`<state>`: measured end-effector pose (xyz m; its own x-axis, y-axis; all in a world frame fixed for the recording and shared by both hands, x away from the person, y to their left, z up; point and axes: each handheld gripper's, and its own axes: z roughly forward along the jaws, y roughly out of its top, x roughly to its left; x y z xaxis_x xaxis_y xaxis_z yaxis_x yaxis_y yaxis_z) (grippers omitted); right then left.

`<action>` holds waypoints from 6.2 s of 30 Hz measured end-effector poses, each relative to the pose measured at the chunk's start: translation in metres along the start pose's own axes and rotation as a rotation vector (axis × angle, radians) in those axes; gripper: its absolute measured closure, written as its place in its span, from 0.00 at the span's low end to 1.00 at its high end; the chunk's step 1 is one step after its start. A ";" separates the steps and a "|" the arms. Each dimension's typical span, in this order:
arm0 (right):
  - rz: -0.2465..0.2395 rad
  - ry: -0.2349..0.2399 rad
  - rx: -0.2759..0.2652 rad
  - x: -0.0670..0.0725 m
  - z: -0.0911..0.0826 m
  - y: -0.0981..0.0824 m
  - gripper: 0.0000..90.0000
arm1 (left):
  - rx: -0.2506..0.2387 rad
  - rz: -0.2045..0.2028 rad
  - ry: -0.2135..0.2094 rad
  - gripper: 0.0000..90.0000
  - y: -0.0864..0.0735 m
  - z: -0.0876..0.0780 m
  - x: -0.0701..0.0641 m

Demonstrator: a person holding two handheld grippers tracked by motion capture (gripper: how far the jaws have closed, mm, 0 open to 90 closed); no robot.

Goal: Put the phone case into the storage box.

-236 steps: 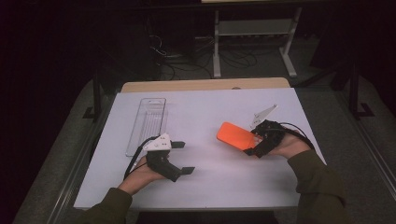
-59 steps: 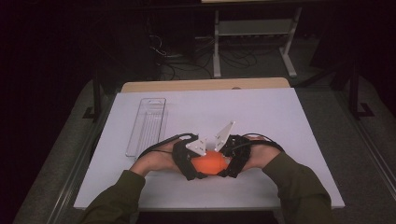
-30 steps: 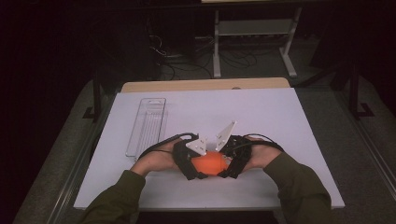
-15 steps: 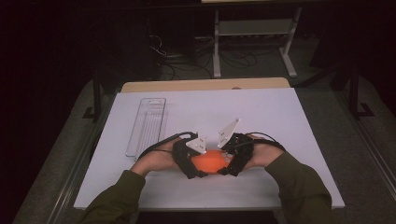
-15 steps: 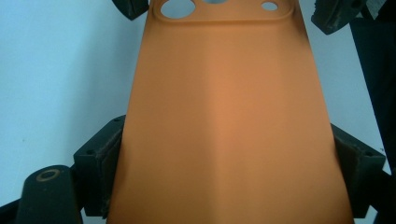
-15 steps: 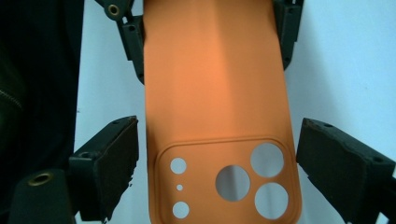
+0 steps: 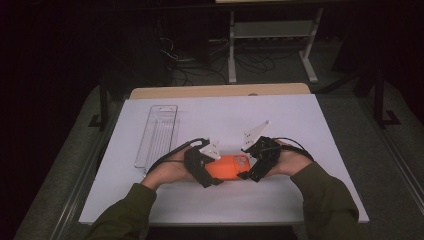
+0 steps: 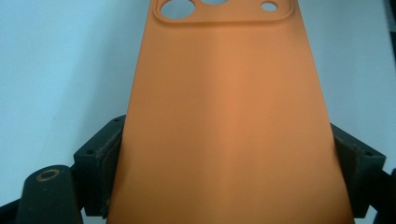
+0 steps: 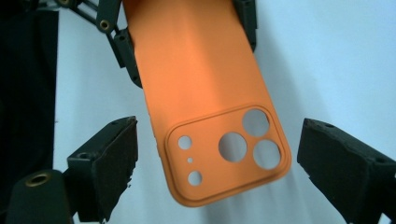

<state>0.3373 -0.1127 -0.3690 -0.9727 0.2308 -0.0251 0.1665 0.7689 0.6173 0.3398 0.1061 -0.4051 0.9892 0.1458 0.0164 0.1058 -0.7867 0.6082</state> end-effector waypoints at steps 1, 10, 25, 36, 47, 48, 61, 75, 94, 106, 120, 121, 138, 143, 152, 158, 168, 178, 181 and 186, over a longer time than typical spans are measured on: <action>0.007 -0.006 -0.004 0.000 -0.001 -0.001 0.13 | 0.000 -0.004 0.009 0.17 0.000 0.000 0.000; 0.081 -0.059 -0.055 -0.006 -0.009 -0.010 0.12 | -0.016 -0.087 0.048 0.17 0.000 0.003 0.004; 0.216 -0.133 -0.124 -0.003 -0.012 -0.029 0.10 | -0.029 -0.149 0.084 0.17 0.001 0.002 0.006; 0.356 -0.209 -0.201 0.003 -0.015 -0.048 0.06 | -0.048 -0.184 0.104 0.17 0.000 0.001 0.008; 0.439 -0.257 -0.193 0.015 -0.010 -0.058 0.03 | -0.036 -0.182 0.110 0.17 -0.001 0.000 0.011; 0.433 -0.260 -0.197 0.016 -0.010 -0.059 0.03 | -0.036 -0.182 0.113 0.17 -0.001 0.000 0.011; 0.504 -0.322 -0.222 0.027 0.000 -0.072 0.00 | -0.042 -0.215 0.120 0.17 -0.002 0.000 0.012; 0.524 -0.346 -0.257 0.028 0.010 -0.076 0.00 | -0.029 -0.216 0.121 0.17 -0.003 0.002 0.013; 0.485 -0.387 -0.229 0.029 0.020 -0.073 0.00 | -0.056 -0.238 0.119 0.17 -0.002 0.001 0.013; 0.413 -0.446 -0.207 0.030 0.023 -0.072 0.00 | -0.057 -0.237 0.119 0.17 -0.002 0.000 0.013; 0.342 -0.493 -0.177 0.033 0.025 -0.070 0.00 | -0.055 -0.234 0.120 0.17 -0.002 0.000 0.013; 0.334 -0.495 -0.175 0.033 0.025 -0.070 0.00 | -0.057 -0.234 0.120 0.17 -0.002 0.000 0.013; 0.263 -0.547 -0.153 0.037 0.026 -0.068 0.00 | -0.061 -0.233 0.125 0.17 -0.002 -0.001 0.013; 0.242 -0.568 -0.153 0.038 0.025 -0.067 0.00 | -0.059 -0.225 0.127 0.17 -0.002 -0.001 0.014; 0.171 -0.613 -0.142 0.040 0.026 -0.064 0.00 | -0.068 -0.228 0.134 0.17 -0.002 -0.001 0.014; 0.136 -0.639 -0.137 0.041 0.026 -0.063 0.00 | -0.059 -0.222 0.134 0.17 -0.002 -0.002 0.014; 0.070 -0.687 -0.128 0.044 0.026 -0.060 0.00 | -0.058 -0.222 0.135 0.17 -0.002 -0.002 0.014; -0.025 -0.738 -0.100 0.048 0.028 -0.057 0.00 | -0.071 -0.236 0.136 0.17 -0.001 0.000 0.012; -0.040 -0.751 -0.093 0.049 0.029 -0.056 0.00 | -0.066 -0.229 0.136 0.17 -0.002 -0.001 0.013; -0.082 -0.782 -0.087 0.050 0.029 -0.055 0.00 | -0.071 -0.236 0.137 0.17 -0.001 0.000 0.012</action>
<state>0.2845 -0.1266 -0.4268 -0.5800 0.5526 -0.5986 0.0552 0.7597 0.6479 0.3519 0.1090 -0.4056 0.9144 0.4037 -0.0282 0.3198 -0.6782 0.6617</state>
